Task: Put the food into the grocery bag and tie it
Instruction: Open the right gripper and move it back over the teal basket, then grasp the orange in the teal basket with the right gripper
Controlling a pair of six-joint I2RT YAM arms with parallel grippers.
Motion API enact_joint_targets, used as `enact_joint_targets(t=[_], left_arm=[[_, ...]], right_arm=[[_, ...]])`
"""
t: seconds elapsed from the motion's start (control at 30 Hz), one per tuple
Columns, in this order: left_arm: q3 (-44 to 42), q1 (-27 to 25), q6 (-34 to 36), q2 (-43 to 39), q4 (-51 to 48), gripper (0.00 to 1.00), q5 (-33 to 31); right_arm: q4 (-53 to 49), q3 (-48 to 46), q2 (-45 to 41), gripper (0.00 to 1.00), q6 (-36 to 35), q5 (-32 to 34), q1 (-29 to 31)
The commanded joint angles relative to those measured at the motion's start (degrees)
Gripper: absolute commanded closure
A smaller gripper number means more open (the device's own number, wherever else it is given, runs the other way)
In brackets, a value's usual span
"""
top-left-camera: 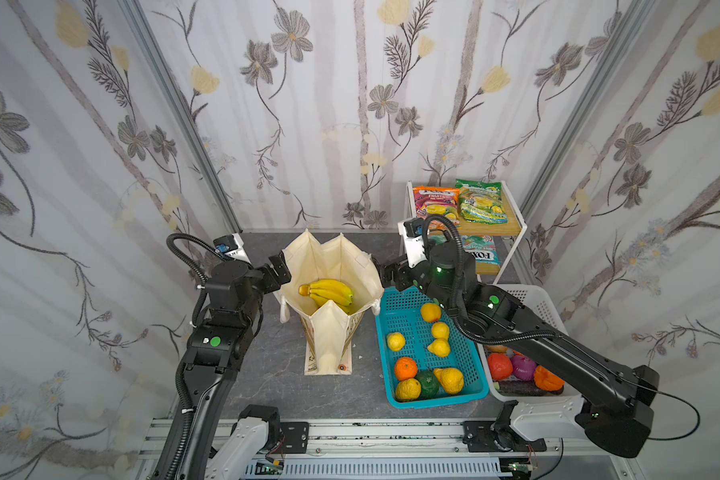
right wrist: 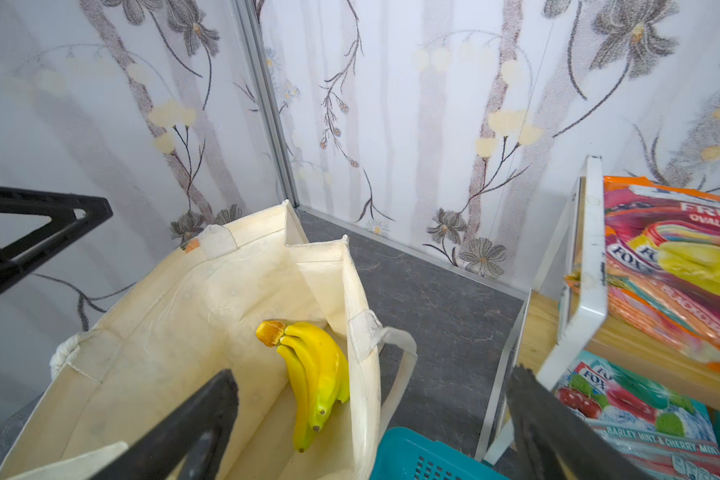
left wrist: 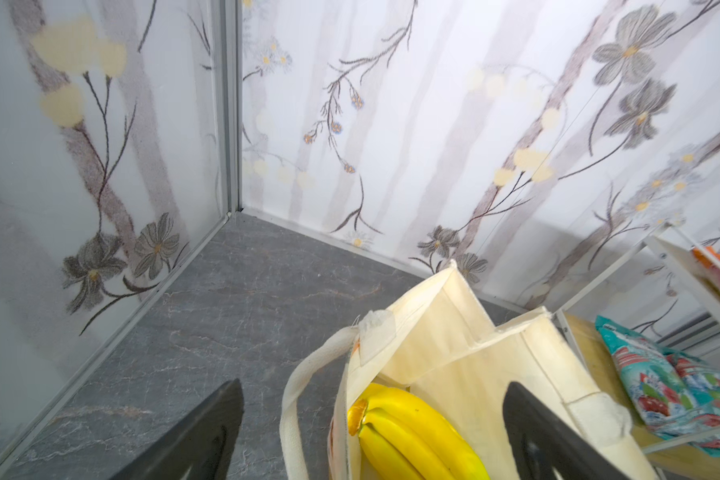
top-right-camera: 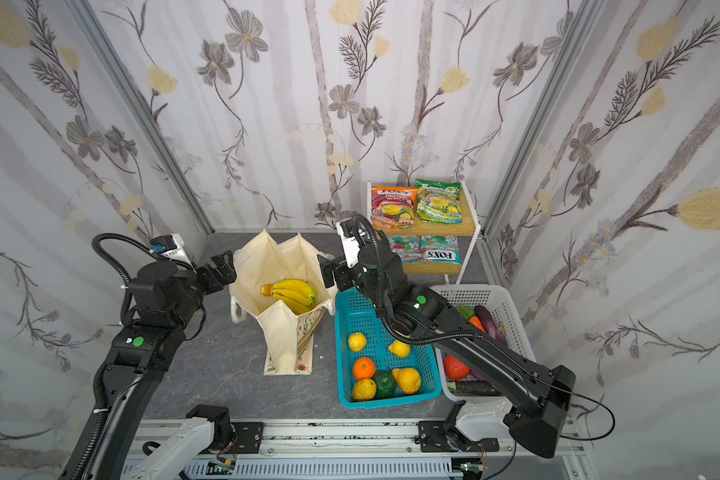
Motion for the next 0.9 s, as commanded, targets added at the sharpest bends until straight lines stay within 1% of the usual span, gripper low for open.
enact_joint_targets(t=[0.0, 0.07, 0.17, 0.27, 0.3, 0.4, 0.47, 0.57, 0.7, 0.87], left_arm=[[2.19, 0.05, -0.01, -0.31, 0.72, 0.00, 11.91], [2.97, -0.01, -2.87, -0.23, 0.31, 0.00, 18.70], [2.65, -0.67, -6.70, -1.07, 0.16, 0.00, 26.08], [1.82, -3.30, -8.42, -1.93, -1.03, 0.00, 32.11], [1.61, -4.37, -8.56, -2.32, -1.80, 0.00, 32.58], [1.29, -7.55, -8.21, -4.02, -5.57, 0.00, 30.49], [1.27, -9.06, -7.21, -5.32, -8.51, 0.00, 27.41], [1.20, -10.40, -5.39, -5.79, -12.92, 0.00, 24.47], [-0.62, -12.45, -4.65, -6.23, -15.39, 0.00, 24.09], [-1.88, -13.89, -4.00, -8.39, -17.73, 0.00, 23.85]], right_arm=[[0.30, -5.93, -4.41, 0.00, 1.21, -4.73, -0.60], [-1.11, -11.41, -7.92, 0.00, 2.89, -6.57, -0.79], [-5.32, -17.60, -11.51, 0.00, 7.06, -6.66, -1.46], [-8.56, -23.46, -13.43, 0.00, 10.44, -8.32, -1.95], [-8.95, -25.25, -13.67, 0.00, 11.43, -9.00, -1.97], [-8.19, -31.12, -13.55, 0.00, 14.27, -14.64, -1.89], [-7.74, -33.97, -12.29, 0.00, 17.10, -16.35, -1.74], [-6.49, -37.50, -8.91, 0.02, 20.15, -18.63, -0.86], [-4.65, -38.90, -3.52, 0.05, 21.60, -19.47, 2.36], [-3.42, -39.77, 1.34, 0.10, 23.41, -19.42, 3.69]])
